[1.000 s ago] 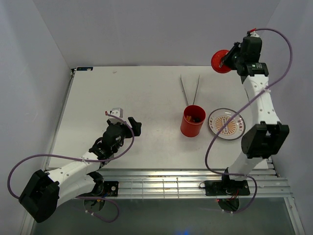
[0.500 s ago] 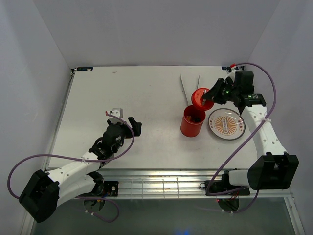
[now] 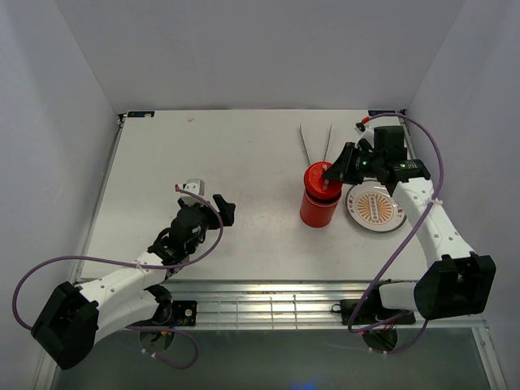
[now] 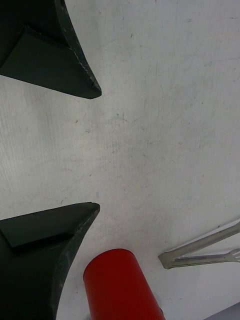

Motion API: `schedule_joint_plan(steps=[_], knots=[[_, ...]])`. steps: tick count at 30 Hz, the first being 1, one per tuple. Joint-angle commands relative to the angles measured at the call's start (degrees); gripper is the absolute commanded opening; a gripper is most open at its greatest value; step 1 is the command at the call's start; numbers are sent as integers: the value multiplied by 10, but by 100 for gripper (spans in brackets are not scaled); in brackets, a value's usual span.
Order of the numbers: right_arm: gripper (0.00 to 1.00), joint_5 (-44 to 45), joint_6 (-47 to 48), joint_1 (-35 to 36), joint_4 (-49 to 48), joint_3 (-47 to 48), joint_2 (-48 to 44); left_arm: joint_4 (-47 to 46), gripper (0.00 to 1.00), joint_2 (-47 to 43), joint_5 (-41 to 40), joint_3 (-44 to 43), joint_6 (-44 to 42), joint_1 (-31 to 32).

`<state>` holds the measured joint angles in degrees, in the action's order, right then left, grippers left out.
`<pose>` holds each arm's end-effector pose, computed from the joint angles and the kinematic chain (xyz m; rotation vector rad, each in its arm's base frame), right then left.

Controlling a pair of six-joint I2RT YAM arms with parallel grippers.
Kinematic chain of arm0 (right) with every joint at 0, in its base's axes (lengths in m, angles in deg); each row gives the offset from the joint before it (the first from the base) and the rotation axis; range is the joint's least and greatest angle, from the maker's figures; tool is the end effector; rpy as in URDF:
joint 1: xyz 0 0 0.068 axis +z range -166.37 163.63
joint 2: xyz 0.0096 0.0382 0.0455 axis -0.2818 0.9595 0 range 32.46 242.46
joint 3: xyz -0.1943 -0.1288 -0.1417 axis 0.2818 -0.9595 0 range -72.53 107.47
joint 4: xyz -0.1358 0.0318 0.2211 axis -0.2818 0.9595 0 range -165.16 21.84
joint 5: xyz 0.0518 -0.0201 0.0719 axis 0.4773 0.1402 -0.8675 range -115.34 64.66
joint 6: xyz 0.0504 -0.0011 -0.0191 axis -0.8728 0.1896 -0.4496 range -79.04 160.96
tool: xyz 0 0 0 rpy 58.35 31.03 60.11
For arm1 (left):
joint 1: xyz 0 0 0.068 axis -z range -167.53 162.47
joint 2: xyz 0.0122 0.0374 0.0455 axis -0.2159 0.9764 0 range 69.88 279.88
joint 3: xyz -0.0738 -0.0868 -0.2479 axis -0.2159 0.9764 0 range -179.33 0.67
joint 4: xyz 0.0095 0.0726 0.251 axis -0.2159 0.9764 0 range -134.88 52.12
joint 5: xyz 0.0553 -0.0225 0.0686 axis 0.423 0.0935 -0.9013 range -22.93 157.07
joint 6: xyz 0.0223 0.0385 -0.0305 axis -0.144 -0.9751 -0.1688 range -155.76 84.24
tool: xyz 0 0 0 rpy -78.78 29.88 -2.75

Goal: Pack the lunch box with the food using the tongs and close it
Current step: Close the box lid on the packing box.

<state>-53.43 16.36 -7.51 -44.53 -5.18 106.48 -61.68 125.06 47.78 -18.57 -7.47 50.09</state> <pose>0.2755 0.0599 0.3346 0.0320 2.2689 0.8607 0.1691 -0.1156 0.1998 -0.0745 1.9107 -0.4639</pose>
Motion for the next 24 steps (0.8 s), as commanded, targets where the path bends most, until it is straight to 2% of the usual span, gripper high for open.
schedule_joint_plan(steps=[1,17,24], knots=[[8,3,14,8,13,1,2,-10,95,-11,-1,-16,-6,1],[8,55,47,33,94,53,57,-10,95,-13,0,-16,-5,2],[8,66,48,41,91,52,69,-10,95,-15,0,-15,-5,2]])
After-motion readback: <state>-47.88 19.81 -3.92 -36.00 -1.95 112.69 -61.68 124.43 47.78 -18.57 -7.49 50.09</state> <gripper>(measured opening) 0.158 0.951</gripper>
